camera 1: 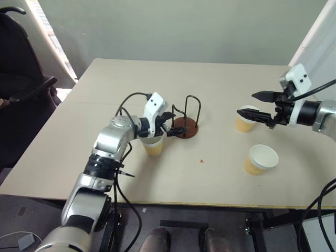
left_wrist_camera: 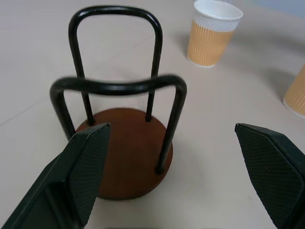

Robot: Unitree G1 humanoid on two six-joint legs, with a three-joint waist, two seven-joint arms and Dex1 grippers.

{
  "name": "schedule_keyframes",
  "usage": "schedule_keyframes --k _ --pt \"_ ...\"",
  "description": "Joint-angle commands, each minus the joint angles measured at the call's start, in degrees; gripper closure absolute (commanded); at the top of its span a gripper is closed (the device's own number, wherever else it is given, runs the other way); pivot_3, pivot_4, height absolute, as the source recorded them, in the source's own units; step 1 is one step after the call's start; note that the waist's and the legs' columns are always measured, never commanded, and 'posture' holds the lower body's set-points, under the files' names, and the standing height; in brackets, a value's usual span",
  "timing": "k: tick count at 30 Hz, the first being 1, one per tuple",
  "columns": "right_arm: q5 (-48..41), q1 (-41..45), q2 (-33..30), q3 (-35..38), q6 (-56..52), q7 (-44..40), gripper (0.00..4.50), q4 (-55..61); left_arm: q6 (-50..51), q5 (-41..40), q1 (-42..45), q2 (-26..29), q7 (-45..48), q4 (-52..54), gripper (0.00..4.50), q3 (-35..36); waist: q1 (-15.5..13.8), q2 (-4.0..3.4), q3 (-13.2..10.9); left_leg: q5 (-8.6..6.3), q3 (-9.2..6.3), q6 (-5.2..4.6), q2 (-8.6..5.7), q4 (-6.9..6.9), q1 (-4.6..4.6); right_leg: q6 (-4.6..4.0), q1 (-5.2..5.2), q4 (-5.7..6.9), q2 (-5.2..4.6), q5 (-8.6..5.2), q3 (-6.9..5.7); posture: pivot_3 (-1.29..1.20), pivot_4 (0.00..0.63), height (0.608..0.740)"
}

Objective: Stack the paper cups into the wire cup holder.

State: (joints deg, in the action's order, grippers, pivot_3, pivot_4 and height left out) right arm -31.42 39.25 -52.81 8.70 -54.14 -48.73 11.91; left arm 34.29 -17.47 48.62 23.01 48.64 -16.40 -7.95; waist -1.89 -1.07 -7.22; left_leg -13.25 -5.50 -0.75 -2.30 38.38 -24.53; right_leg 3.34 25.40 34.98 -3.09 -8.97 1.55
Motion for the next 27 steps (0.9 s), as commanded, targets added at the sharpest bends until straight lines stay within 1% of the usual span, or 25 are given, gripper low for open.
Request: schedule_keyframes --k 1,14,17,21,23,25,27 --pt "-0.85 0.06 -0.72 2.64 0.77 0.59 0.05 1.92 -2.68 1.41 2.50 -1.28 -0.32 -1.86 0.00 0.19 0.00 0.00 0.00 0.00 0.01 0.00 0.00 0.00 0.00 0.02 0.00 -0.02 0.00 0.01 0.01 0.00 0.150 0.740" --pt "-2.18 -1.75 0.20 3.07 0.77 1.83 0.05 3.62 -7.48 5.58 6.87 -7.98 -1.00 -10.39 0.00 -0.90 -0.08 0.01 -0.01 0.01 0.05 -0.03 -0.01 0.04 -0.04 0.08 0.00 -0.04 0.00 0.04 0.02 0.00 0.150 0.740" --pt "-2.53 -3.53 -0.51 3.32 0.76 1.23 0.00 4.23 -7.66 5.77 6.99 -8.15 -0.45 -10.35 0.58 -0.47 -0.08 0.01 -0.01 0.02 0.07 -0.04 0.00 0.05 -0.04 0.09 0.00 -0.04 0.00 0.05 0.02 0.00 0.150 0.740" --pt "-3.56 -5.75 -1.84 4.30 1.27 -0.59 0.00 4.99 -8.03 5.77 6.92 -7.00 1.01 -9.94 1.92 -0.21 -0.12 0.01 -0.01 0.03 0.09 -0.06 -0.01 0.09 -0.07 0.13 0.00 -0.04 0.00 0.07 0.04 0.00 0.150 0.740" --pt "-3.49 -7.34 -3.00 4.63 2.82 -2.38 0.00 5.29 -8.34 5.71 6.89 -6.15 2.29 -9.59 2.75 -0.37 -0.13 0.01 -0.01 0.03 0.10 -0.06 -0.01 0.11 -0.08 0.13 0.00 -0.05 0.00 0.07 0.04 0.00 0.150 0.740" --pt "-3.30 -8.90 -4.51 4.68 3.97 -4.14 0.00 5.27 -8.51 5.46 6.81 -5.22 3.90 -8.97 3.39 -0.49 -0.15 0.01 -0.01 0.03 0.10 -0.07 -0.01 0.12 -0.09 0.14 0.00 -0.05 0.00 0.08 0.04 0.00 0.150 0.740" --pt "-3.12 -9.69 -5.61 4.67 4.69 -5.08 0.00 4.76 -9.04 5.52 6.67 -4.08 5.61 -8.60 4.15 -0.70 -0.16 0.01 -0.01 0.03 0.10 -0.07 -0.01 0.14 -0.10 0.15 0.00 -0.05 0.00 0.08 0.04 0.00 0.150 0.740"
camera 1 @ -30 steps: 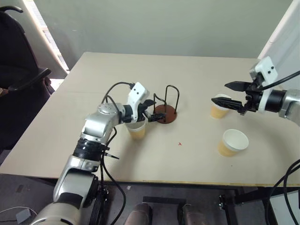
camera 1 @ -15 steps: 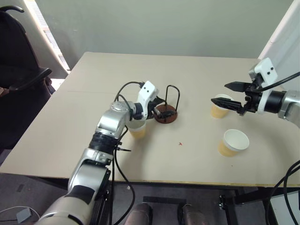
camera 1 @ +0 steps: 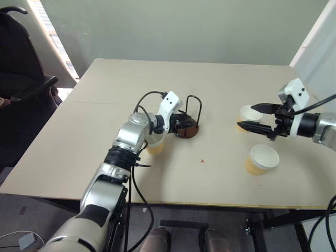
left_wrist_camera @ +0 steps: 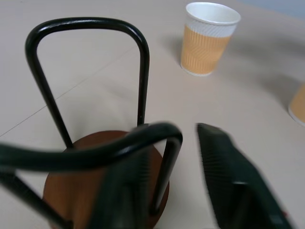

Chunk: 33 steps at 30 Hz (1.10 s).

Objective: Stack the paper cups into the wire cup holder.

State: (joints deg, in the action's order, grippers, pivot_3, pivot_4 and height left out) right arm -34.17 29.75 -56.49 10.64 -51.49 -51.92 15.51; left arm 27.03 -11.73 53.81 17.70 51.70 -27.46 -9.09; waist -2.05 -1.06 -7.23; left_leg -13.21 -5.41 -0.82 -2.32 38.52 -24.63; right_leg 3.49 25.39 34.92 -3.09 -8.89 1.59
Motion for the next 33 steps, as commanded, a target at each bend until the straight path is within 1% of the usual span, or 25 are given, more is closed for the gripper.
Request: schedule_keyframes --k 1,6,9,16,17,20,24,28,33 --pt "-0.36 -0.33 -2.24 2.75 2.27 -2.11 0.00 0.92 -2.05 -0.10 1.42 1.77 3.28 2.44 4.45 0.33 0.00 0.00 0.00 0.00 0.01 0.00 0.00 0.02 0.00 0.01 0.00 0.00 0.00 0.01 0.01 0.00 0.150 0.740" --pt "-0.51 -0.80 -2.40 2.90 2.88 -2.10 0.00 0.78 -4.10 0.63 1.43 3.55 5.93 1.49 4.45 0.36 0.01 0.01 0.00 0.02 0.02 -0.05 0.00 0.07 0.00 0.05 -0.01 0.01 0.01 0.03 0.03 0.00 0.150 0.740" --pt "-0.72 -1.24 -2.38 3.16 2.76 -1.97 0.00 1.22 -4.52 0.58 2.16 3.58 6.49 0.81 4.45 0.84 0.01 0.01 0.00 0.01 0.03 -0.08 -0.01 0.12 -0.03 0.07 -0.01 0.00 0.00 0.04 0.03 0.00 0.150 0.740" --pt "-2.74 -2.87 -5.11 6.13 0.72 -3.06 0.00 3.13 -2.47 -1.12 0.57 3.35 11.92 8.19 4.45 -1.60 -0.06 0.01 0.00 -0.02 0.02 -0.12 -0.02 0.16 -0.20 0.11 0.04 -0.07 0.00 0.06 0.03 0.00 0.150 0.740" --pt "-3.13 -3.47 -5.67 6.74 0.53 -3.40 0.00 3.54 -2.29 -1.19 0.34 3.36 12.39 9.01 4.45 -1.81 -0.08 0.01 0.00 -0.03 0.02 -0.14 -0.02 0.18 -0.23 0.12 0.06 -0.09 0.00 0.06 0.03 0.00 0.150 0.740" --pt "-5.74 -8.20 -9.16 12.02 -2.30 -6.30 0.00 5.57 -0.66 -2.50 0.43 2.51 13.97 11.39 4.45 -2.43 -0.35 0.01 0.00 -0.06 0.01 -0.16 -0.03 0.22 -0.29 0.15 0.06 -0.13 -0.01 0.04 0.02 0.00 0.150 0.740" --pt "-5.85 -12.96 -11.75 17.42 -2.91 -7.75 0.00 6.55 0.63 -3.51 -0.41 2.13 17.57 13.49 4.45 -4.66 -0.42 0.01 0.00 -0.11 0.03 -0.15 -0.03 0.30 -0.32 0.17 0.06 -0.12 -0.02 0.03 0.03 0.00 0.150 0.740" --pt "-6.50 -14.80 -12.24 20.57 -3.78 -7.31 0.00 7.70 -0.17 -3.17 -1.48 1.57 19.54 13.47 4.45 -6.60 -0.38 0.00 0.00 -0.13 0.05 -0.18 0.00 0.44 -0.29 0.17 0.05 -0.02 -0.02 0.03 0.03 0.00 0.150 0.740" --pt "-7.31 -16.34 -11.85 22.20 -4.78 -6.35 0.00 9.62 -1.46 -2.68 -2.61 0.32 21.11 13.19 4.45 -8.64 -0.35 0.00 0.00 -0.09 0.06 -0.24 -0.01 0.53 -0.31 0.20 0.04 -0.02 -0.01 0.05 0.05 0.00 0.150 0.740"
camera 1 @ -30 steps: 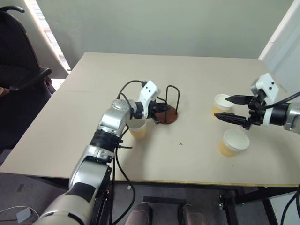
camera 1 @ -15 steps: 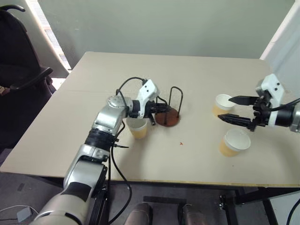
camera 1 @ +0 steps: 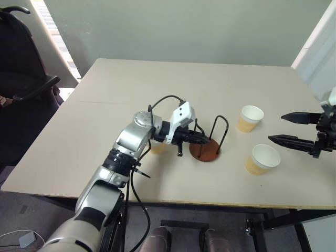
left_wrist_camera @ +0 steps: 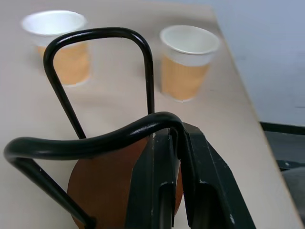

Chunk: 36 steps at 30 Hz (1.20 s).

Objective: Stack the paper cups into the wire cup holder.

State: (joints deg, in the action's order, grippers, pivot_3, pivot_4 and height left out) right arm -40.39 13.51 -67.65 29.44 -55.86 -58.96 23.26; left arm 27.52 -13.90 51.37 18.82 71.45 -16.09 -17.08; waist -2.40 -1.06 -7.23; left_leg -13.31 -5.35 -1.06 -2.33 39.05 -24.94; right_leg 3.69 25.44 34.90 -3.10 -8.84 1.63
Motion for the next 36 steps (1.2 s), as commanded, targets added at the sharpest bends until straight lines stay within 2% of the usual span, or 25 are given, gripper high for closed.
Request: schedule_keyframes --k 1,8,11,17,20,27,32,36 --pt "-1.18 -0.21 -0.66 3.49 -0.48 0.85 0.00 2.01 -2.49 -0.28 -0.39 -0.93 1.51 1.73 4.45 -0.97 0.00 0.00 0.00 0.01 0.00 -0.02 0.00 0.02 0.00 0.01 -0.01 -0.01 0.00 0.01 0.01 0.00 0.150 0.740" --pt "-2.34 0.95 -0.32 1.74 -0.50 2.41 0.00 2.43 -10.35 3.82 -2.68 -0.40 3.81 -1.86 4.45 -4.98 0.00 -0.01 0.01 0.01 0.02 -0.10 -0.02 0.05 0.00 0.12 -0.03 -0.04 0.00 0.02 0.05 0.00 0.150 0.740" --pt "-3.11 2.33 -0.12 0.04 -0.26 2.93 0.00 2.27 -12.99 6.21 -3.46 0.89 4.35 -2.25 3.63 -6.63 0.09 -0.06 0.04 -0.01 0.03 -0.14 -0.02 0.06 0.03 0.15 -0.06 -0.04 0.00 0.00 0.06 0.00 0.150 0.740" --pt "-2.05 4.56 -0.58 -3.66 1.86 2.79 0.00 0.94 -15.59 8.42 -4.46 4.20 3.72 1.80 1.44 -6.08 0.20 -0.05 0.03 -0.03 0.04 -0.21 -0.03 0.07 -0.01 0.20 -0.04 -0.07 0.01 -0.03 0.08 0.00 0.150 0.740" --pt "-0.68 7.14 -0.73 -6.92 3.58 3.03 0.00 -0.76 -13.24 6.25 -4.56 6.38 3.69 5.12 0.42 -3.41 0.29 -0.05 0.03 -0.04 0.05 -0.22 -0.04 0.07 -0.01 0.22 -0.05 -0.09 0.01 -0.05 0.08 0.00 0.150 0.740" --pt "4.74 18.92 0.84 -18.93 8.88 1.74 0.00 -8.15 -8.84 3.12 -4.21 10.53 2.28 11.59 0.42 1.91 0.58 -0.06 0.04 -0.07 0.06 -0.26 -0.02 0.05 0.01 0.21 -0.03 -0.09 0.00 -0.04 0.08 0.00 0.150 0.740" --pt "14.84 29.87 5.31 -31.67 14.92 -0.09 0.00 -19.15 -5.96 0.29 -3.12 13.67 2.25 15.83 0.42 5.45 0.81 -0.06 0.04 -0.12 0.02 -0.36 0.02 0.07 0.04 0.14 -0.01 -0.03 0.01 0.00 0.05 0.00 0.150 0.740" --pt "25.19 34.17 7.35 -40.94 22.70 -3.76 0.00 -27.52 -0.86 -4.22 -1.72 15.52 1.60 17.21 0.42 9.70 0.58 -0.06 0.04 -0.12 -0.03 -0.43 0.02 0.05 0.02 0.02 0.02 -0.01 -0.01 0.11 -0.01 0.00 0.150 0.740"
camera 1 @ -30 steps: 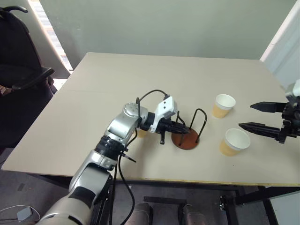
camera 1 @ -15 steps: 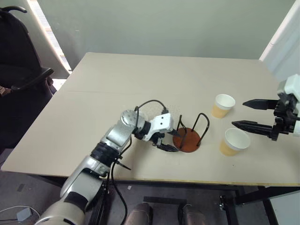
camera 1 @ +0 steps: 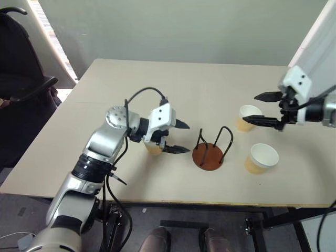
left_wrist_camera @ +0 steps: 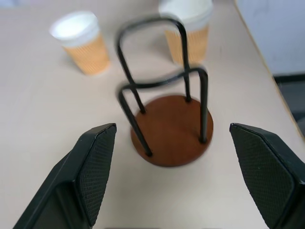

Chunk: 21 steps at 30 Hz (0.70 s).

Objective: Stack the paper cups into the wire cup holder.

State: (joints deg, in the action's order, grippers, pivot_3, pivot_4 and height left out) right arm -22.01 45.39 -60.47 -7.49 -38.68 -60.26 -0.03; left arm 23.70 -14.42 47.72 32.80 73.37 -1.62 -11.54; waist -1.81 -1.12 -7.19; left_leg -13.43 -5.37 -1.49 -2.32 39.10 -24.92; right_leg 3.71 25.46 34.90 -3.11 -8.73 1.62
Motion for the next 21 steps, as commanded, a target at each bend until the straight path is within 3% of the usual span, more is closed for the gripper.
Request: schedule_keyframes --k 1,6,15,18,21 --pt "8.85 3.58 1.11 -5.70 7.12 -3.19 0.00 -6.68 4.12 -5.07 1.74 2.38 0.12 3.00 0.42 5.42 0.01 0.00 0.00 0.00 -0.01 0.01 0.00 -0.01 0.00 -0.02 0.00 0.00 0.00 0.01 -0.01 0.00 0.150 0.740" --pt "17.79 10.33 5.65 -11.11 14.61 -5.62 0.00 -19.20 8.27 -10.30 -0.23 8.25 3.71 3.26 0.42 9.17 0.38 -0.03 0.01 -0.02 0.00 0.13 0.01 -0.11 -0.03 -0.09 0.15 0.04 0.00 -0.02 0.01 0.00 0.150 0.740" --pt "28.95 19.56 13.11 -14.97 25.53 -7.46 0.00 -40.24 10.57 -13.18 -0.87 9.63 1.32 3.27 0.42 11.23 0.14 -0.03 0.01 -0.05 -0.02 0.24 0.02 -0.14 -0.05 -0.27 0.19 0.03 -0.01 -0.02 -0.03 0.00 0.150 0.740" --pt "31.56 20.80 14.65 -15.30 27.39 -7.64 0.62 -44.27 10.88 -13.61 -1.39 9.63 0.58 4.03 0.38 11.09 0.19 -0.03 0.01 -0.07 -0.02 0.32 0.02 -0.17 -0.05 -0.30 0.22 0.05 -0.01 -0.03 -0.03 0.00 0.150 0.740" --pt "33.32 21.20 15.50 -15.01 28.75 -7.53 1.68 -46.62 11.12 -13.98 -1.47 9.68 0.04 4.31 0.38 10.96 0.17 -0.03 0.01 -0.04 -0.03 0.40 0.04 -0.26 -0.05 -0.34 0.26 0.05 0.00 -0.04 -0.04 0.00 0.150 0.740"
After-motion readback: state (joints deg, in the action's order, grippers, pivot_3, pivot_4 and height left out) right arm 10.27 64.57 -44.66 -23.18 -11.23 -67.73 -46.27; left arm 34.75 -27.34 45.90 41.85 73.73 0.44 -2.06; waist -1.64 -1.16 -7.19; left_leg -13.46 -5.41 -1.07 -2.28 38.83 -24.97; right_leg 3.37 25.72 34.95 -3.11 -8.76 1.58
